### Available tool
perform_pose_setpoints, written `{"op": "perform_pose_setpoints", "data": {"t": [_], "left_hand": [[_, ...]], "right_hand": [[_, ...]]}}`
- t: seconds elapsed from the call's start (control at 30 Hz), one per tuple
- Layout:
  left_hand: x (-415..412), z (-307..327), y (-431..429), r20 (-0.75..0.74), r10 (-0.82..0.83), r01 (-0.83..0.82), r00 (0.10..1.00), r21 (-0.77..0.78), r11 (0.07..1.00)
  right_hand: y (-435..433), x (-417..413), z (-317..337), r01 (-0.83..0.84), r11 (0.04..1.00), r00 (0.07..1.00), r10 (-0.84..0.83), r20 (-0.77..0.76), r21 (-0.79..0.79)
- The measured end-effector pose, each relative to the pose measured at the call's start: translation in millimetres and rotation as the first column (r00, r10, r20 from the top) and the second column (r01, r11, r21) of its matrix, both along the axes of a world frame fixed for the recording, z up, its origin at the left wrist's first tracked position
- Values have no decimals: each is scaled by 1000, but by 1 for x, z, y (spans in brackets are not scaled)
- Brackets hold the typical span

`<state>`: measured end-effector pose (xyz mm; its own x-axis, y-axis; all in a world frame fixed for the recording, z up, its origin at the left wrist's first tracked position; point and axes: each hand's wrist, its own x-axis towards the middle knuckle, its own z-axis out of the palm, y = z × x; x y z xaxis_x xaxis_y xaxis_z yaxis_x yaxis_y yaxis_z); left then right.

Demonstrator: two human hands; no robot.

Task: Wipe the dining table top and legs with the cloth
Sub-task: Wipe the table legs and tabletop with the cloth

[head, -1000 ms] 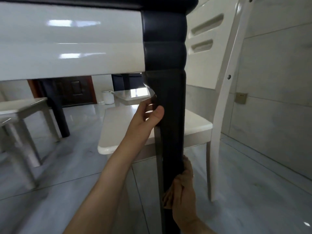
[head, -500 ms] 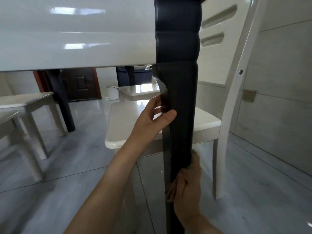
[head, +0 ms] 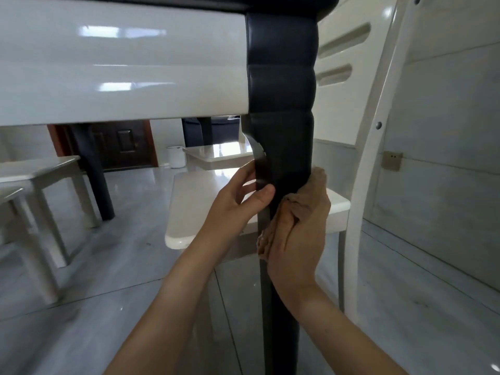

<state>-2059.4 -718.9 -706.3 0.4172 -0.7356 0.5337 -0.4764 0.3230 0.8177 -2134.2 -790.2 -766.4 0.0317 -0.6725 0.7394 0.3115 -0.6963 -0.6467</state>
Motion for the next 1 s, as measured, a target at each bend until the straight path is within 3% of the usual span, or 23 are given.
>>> {"op": "perform_pose_setpoints", "data": {"t": [0.1, 0.2, 0.27, 0.3, 0.4, 0.43, 0.5, 0.6, 0.7, 0.8, 0.87, 0.9, 0.93, 1.0], "left_hand": [[-1, 2, 1, -5, 2, -2, 1000, 8, 1000], [-2, 2, 2, -20, -4, 5, 1000, 17, 1000], [-2, 2, 4, -31, -3, 4, 1000, 20, 1000], [-4, 3, 5, -25, -2, 3, 1000, 21, 1000], [-4, 3, 3, -26, -4, 4, 1000, 3, 1000], [-4, 2, 2, -27, -3, 2, 1000, -13, 1000], [-4, 3, 0, -19, 4, -4, 1000, -29, 1000], [-3, 2, -1, -19, 12, -13, 1000, -27, 1000], [-5, 1, -2, 2, 29, -29, 1000, -3, 1000], [-6, 1, -2, -5, 30, -30, 1000, -14, 999], [-6, 1, -2, -16, 32, -32, 999, -25, 999], [-6, 1, -2, -9, 30, -30, 1000, -27, 999], [-5, 2, -2, 5, 25, -25, 1000, -28, 999], [-4, 2, -2, 27, 23, -22, 999, -23, 999]], "right_hand": [[6, -7, -45, -1, 1000, 996, -1, -84, -26], [4, -9, -87, 1, 962, 978, 56, -200, 273], [4, -18, -84, -27, 941, 968, 108, -226, 337], [4, -22, -69, -124, 936, 975, 177, -135, 329], [13, -35, 1, -254, 965, 966, 250, 69, 61], [12, -33, 19, -235, 972, 965, 236, 111, -22], [7, -20, 36, -191, 981, 964, 193, 181, -32], [11, -15, 14, -133, 991, 985, 136, 111, -29], [8, -15, -43, 62, 991, 995, -70, -74, -115], [6, -23, -110, 23, 993, 957, 10, -291, 112], [14, -35, -139, -133, 896, 922, 269, -278, 425], [16, -41, -146, -178, 844, 900, 347, -262, 507], [15, -47, -140, -187, 819, 901, 363, -239, 542], [12, -58, -112, -195, 916, 943, 274, -191, 351]]}}
